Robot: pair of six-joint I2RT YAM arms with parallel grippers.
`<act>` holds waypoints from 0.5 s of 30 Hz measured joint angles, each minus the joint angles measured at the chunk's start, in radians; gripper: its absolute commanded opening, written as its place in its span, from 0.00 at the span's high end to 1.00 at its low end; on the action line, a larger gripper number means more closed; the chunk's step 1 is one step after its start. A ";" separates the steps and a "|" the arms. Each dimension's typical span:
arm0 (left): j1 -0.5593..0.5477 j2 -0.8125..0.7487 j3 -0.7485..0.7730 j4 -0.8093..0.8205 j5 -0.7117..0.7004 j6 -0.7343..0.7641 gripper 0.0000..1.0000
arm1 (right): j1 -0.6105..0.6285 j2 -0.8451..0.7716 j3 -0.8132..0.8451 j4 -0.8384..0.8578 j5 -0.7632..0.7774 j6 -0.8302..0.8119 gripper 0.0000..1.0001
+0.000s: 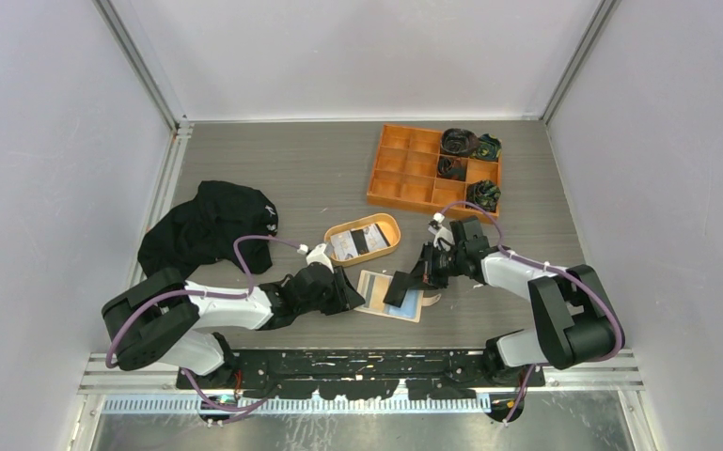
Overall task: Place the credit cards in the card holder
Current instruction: Insert the credit card into the card holder.
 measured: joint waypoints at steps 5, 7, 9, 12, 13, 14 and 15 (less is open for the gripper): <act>0.000 0.000 -0.002 0.001 0.000 0.000 0.63 | 0.000 0.000 0.000 -0.006 0.005 -0.004 0.99; 0.000 0.000 -0.002 0.001 0.000 0.000 0.63 | 0.000 -0.001 0.000 -0.010 0.007 -0.005 0.99; 0.000 0.000 -0.002 0.001 0.000 0.000 0.63 | 0.000 -0.005 0.000 -0.012 0.010 -0.008 0.99; 0.000 0.000 -0.002 0.002 0.000 0.000 0.63 | 0.000 -0.010 0.000 -0.013 0.013 -0.011 0.99; 0.000 0.000 -0.002 0.002 0.000 0.000 0.63 | 0.000 -0.010 0.000 -0.012 0.013 -0.011 0.99; 0.000 0.000 -0.002 0.003 0.001 0.000 0.63 | 0.000 -0.010 0.000 -0.011 0.013 -0.011 0.99; 0.000 0.002 -0.002 0.005 0.002 0.000 0.63 | 0.000 -0.010 0.000 -0.010 0.013 -0.011 0.99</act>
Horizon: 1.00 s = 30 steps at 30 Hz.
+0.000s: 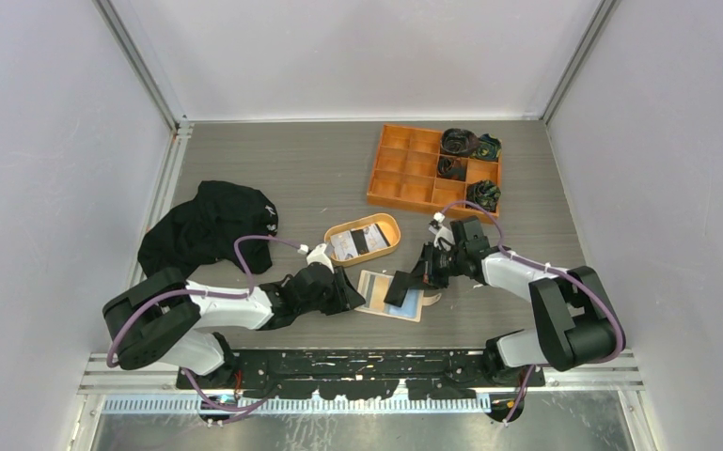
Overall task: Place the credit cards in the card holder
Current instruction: Insert the credit card into the card holder.
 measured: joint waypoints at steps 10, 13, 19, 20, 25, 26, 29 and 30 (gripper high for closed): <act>0.000 0.029 0.000 0.048 0.016 -0.004 0.64 | 0.003 0.039 0.000 0.037 -0.007 0.022 0.99; 0.000 0.029 0.000 0.048 0.017 -0.004 0.64 | 0.003 0.039 0.000 0.040 -0.011 0.026 0.99; 0.000 0.029 0.000 0.048 0.017 -0.004 0.64 | 0.003 0.035 -0.008 0.040 -0.024 0.026 0.99; 0.000 0.029 0.000 0.048 0.017 -0.004 0.64 | 0.003 0.034 -0.013 0.040 -0.027 0.026 0.99; 0.000 0.029 0.000 0.048 0.017 -0.004 0.64 | 0.003 0.042 -0.032 0.043 -0.049 0.043 0.99; 0.000 0.029 0.000 0.048 0.017 -0.004 0.64 | 0.004 0.048 -0.032 0.047 -0.054 0.048 0.99; 0.000 0.029 0.000 0.048 0.018 -0.004 0.64 | 0.006 0.062 -0.034 0.059 -0.066 0.064 0.99; 0.000 0.029 0.000 0.048 0.018 -0.004 0.64 | 0.007 0.067 -0.034 0.065 -0.069 0.068 0.99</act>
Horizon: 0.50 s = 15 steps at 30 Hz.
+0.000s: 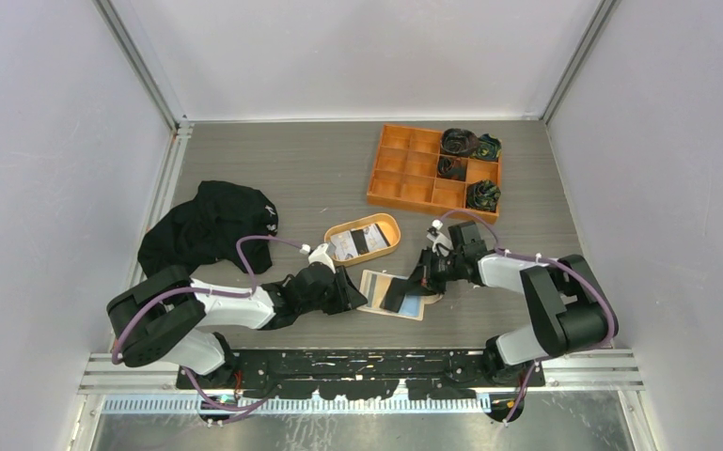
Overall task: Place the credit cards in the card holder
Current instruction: Insert the credit card into the card holder.
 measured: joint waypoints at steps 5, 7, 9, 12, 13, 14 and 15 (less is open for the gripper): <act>0.000 0.004 0.000 0.006 0.003 0.000 0.64 | 0.000 0.050 0.004 0.026 -0.019 0.011 0.98; 0.000 0.006 0.000 0.008 0.003 0.000 0.64 | 0.000 0.072 0.015 0.027 -0.031 0.011 0.97; 0.000 0.008 0.000 0.011 0.004 0.000 0.65 | 0.001 0.093 0.031 0.026 -0.043 0.008 0.96; 0.000 0.013 0.000 0.019 0.007 0.000 0.65 | 0.002 0.111 0.047 0.024 -0.055 -0.003 0.94; 0.000 0.014 0.001 0.020 0.008 0.000 0.65 | 0.002 0.116 0.052 0.021 -0.058 -0.007 0.93; 0.000 0.015 0.001 0.022 0.010 0.000 0.65 | 0.002 0.121 0.056 0.018 -0.060 -0.010 0.93; 0.000 0.016 0.002 0.023 0.011 0.000 0.64 | 0.002 0.125 0.061 0.015 -0.063 -0.016 0.93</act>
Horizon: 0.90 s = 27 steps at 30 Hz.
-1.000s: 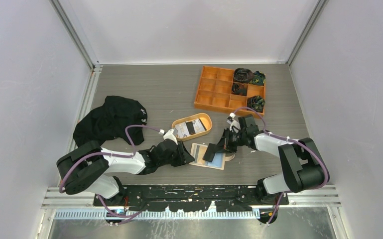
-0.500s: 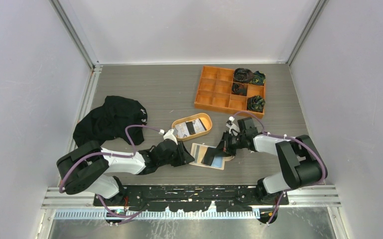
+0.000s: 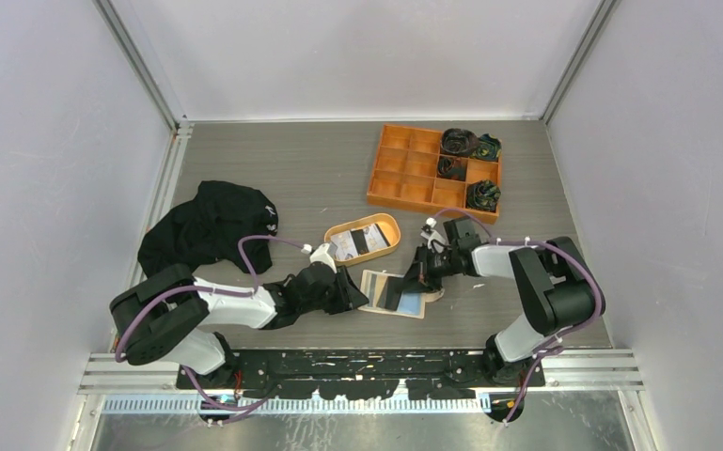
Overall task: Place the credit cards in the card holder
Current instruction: Insert the credit card into the card holder.
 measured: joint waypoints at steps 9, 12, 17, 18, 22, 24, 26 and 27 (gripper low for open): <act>0.000 0.011 0.005 0.007 0.010 0.000 0.65 | 0.008 0.058 0.045 -0.027 -0.013 -0.023 0.89; 0.000 0.014 0.008 0.008 0.013 0.000 0.64 | 0.010 0.084 0.067 -0.041 -0.021 -0.036 0.88; 0.000 0.017 0.014 0.004 0.018 0.002 0.64 | 0.014 0.106 0.114 -0.098 -0.030 -0.087 0.91; 0.000 0.018 0.017 0.000 0.018 0.002 0.64 | 0.015 0.106 0.124 -0.113 -0.031 -0.101 0.92; 0.000 0.018 0.023 -0.012 0.018 0.005 0.65 | 0.017 0.106 0.138 -0.145 -0.036 -0.137 0.94; 0.000 0.018 0.024 -0.015 0.016 0.005 0.65 | 0.018 0.106 0.143 -0.166 -0.040 -0.151 0.95; 0.001 0.018 0.027 -0.021 0.014 0.005 0.66 | 0.021 0.106 0.144 -0.189 -0.048 -0.171 0.96; 0.002 0.018 0.029 -0.025 0.013 0.006 0.66 | 0.021 0.106 0.144 -0.200 -0.051 -0.179 0.96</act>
